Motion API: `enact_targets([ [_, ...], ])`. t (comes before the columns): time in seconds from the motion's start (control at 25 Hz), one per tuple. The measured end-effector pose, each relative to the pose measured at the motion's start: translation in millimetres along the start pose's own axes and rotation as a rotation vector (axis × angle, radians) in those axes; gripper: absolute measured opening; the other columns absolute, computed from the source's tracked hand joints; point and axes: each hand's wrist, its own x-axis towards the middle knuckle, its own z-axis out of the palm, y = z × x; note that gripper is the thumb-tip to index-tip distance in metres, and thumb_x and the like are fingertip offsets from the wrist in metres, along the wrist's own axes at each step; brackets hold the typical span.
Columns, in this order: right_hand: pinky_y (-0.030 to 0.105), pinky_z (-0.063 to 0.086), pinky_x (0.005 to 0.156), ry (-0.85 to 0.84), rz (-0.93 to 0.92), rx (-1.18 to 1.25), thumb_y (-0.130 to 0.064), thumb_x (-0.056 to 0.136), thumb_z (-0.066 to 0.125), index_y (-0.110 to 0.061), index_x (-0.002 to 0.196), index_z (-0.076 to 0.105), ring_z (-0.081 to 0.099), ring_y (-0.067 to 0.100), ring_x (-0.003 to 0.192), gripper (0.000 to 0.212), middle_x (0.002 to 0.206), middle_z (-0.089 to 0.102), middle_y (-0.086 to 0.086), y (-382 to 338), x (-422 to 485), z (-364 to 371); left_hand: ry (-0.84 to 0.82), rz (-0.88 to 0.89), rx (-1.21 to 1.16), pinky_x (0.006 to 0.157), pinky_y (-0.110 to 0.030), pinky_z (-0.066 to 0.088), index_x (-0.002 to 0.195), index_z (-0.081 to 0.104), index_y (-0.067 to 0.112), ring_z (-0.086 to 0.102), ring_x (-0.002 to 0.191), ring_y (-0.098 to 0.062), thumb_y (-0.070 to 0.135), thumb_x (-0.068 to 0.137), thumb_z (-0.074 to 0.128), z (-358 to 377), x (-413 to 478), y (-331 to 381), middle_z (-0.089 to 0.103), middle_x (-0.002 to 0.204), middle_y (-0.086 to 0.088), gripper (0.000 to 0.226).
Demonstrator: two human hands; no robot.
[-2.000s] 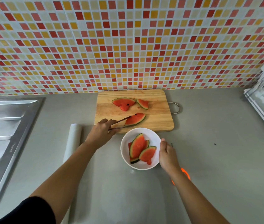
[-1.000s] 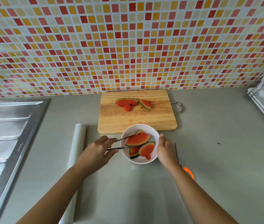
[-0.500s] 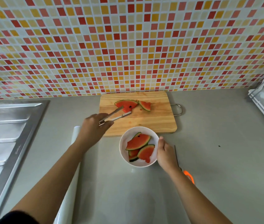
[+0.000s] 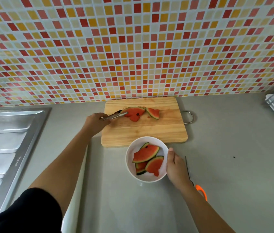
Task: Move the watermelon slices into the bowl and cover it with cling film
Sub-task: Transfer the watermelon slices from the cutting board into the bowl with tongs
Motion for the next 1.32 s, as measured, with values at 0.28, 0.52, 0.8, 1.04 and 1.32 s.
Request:
enact_targets([
  [0.28,0.028,0.037,0.053,0.018,0.007,-0.003,-0.035,0.099,0.025,-0.018,0.055,0.038,0.048,0.014,0.052,0.049,0.052,0.048,-0.001,1.7,-1.0,-0.1,0.086,0.056,-0.038,0.063,-0.021,0.043,0.115,0.065,0.015,0.056,0.076,-0.014,0.034,0.087,0.064,-0.3,-43.1,-13.5,0.065,0.099,-0.005,0.034],
  [0.52,0.023,0.039,0.057,0.020,0.005,-0.022,-0.035,0.099,0.025,-0.014,0.060,0.045,0.052,0.017,0.058,0.048,0.057,0.054,0.002,3.5,-0.2,1.5,0.115,0.120,-0.067,0.077,-0.026,0.040,0.121,0.062,0.017,0.058,0.095,-0.026,0.034,0.085,0.066,28.2,-46.8,-13.6,0.066,0.109,-0.012,0.040],
  [0.8,0.023,0.039,0.054,0.023,0.005,-0.021,-0.036,0.099,0.026,-0.022,0.056,0.043,0.053,0.011,0.059,0.048,0.057,0.054,-0.002,2.7,1.0,-0.3,0.045,0.152,-0.031,0.080,-0.028,0.043,0.121,0.059,0.020,0.056,0.097,-0.024,0.036,0.088,0.061,35.2,-18.2,3.2,0.064,0.111,-0.008,0.037],
  [1.04,0.022,0.040,0.054,0.009,0.012,-0.026,-0.037,0.098,0.024,-0.020,0.060,0.047,0.056,0.010,0.062,0.048,0.060,0.057,-0.001,2.8,0.7,0.4,0.258,0.361,0.134,0.078,-0.043,0.053,0.123,0.059,0.009,0.061,0.093,-0.037,0.027,0.090,0.060,39.4,-31.2,8.6,0.060,0.112,-0.017,0.037],
  [1.32,0.028,0.037,0.053,0.019,0.011,-0.033,-0.036,0.098,0.025,-0.021,0.053,0.039,0.050,0.013,0.054,0.050,0.052,0.050,-0.002,1.2,0.5,0.7,0.537,0.680,0.404,0.042,-0.038,0.052,0.101,0.065,-0.006,0.061,0.059,-0.039,0.007,0.073,0.079,32.2,-49.4,4.8,0.062,0.076,-0.023,0.034],
])
